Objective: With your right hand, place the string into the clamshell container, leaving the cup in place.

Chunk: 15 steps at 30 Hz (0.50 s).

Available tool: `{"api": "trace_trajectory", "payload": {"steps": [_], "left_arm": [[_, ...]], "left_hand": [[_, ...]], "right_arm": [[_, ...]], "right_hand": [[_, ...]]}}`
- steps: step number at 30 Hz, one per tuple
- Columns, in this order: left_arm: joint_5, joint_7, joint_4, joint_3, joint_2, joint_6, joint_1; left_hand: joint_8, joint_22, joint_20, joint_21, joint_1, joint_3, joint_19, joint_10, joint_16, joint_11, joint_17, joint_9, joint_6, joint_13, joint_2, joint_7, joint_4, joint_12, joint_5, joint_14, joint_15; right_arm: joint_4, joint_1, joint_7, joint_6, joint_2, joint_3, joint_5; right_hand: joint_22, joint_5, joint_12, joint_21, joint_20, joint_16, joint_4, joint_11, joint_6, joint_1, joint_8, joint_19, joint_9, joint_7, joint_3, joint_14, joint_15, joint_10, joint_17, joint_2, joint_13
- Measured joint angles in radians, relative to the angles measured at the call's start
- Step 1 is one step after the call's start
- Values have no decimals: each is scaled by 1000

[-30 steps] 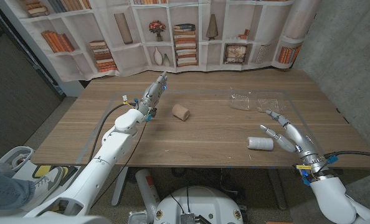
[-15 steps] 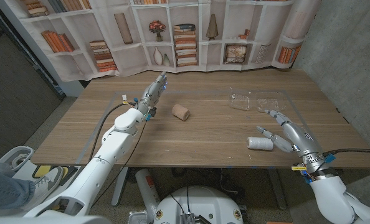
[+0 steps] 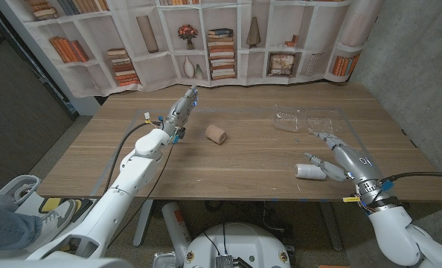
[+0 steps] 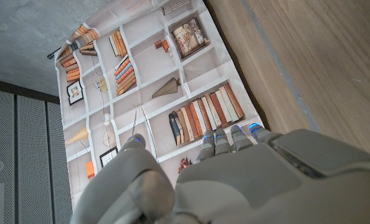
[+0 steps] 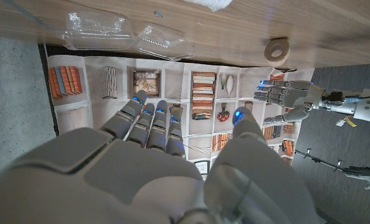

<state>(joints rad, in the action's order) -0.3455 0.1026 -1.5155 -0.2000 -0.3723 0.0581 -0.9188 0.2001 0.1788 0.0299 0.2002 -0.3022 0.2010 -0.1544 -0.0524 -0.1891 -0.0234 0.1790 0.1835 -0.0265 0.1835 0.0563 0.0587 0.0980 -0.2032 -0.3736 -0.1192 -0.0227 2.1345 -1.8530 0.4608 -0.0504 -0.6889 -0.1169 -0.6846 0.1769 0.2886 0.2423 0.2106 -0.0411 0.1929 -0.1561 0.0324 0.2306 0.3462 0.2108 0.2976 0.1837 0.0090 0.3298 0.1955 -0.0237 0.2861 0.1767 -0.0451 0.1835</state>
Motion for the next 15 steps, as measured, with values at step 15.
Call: {"api": "trace_trajectory", "payload": {"steps": [15], "left_arm": [[-3, 18, 39, -1, 9, 5, 23]], "left_hand": [[0, 0, -5, 0, 0, 0, -5, 0, 0, 0, 0, 0, 0, 0, 0, 0, 0, 0, 0, 0, 0]], "right_arm": [[77, -33, -71, 135, -49, 19, -35]], "right_hand": [[0, 8, 0, 0, 5, 0, -4, 2, 4, 15, 0, 20, 0, 4, -4, 14, 0, 9, 0, -15, 0]]}}
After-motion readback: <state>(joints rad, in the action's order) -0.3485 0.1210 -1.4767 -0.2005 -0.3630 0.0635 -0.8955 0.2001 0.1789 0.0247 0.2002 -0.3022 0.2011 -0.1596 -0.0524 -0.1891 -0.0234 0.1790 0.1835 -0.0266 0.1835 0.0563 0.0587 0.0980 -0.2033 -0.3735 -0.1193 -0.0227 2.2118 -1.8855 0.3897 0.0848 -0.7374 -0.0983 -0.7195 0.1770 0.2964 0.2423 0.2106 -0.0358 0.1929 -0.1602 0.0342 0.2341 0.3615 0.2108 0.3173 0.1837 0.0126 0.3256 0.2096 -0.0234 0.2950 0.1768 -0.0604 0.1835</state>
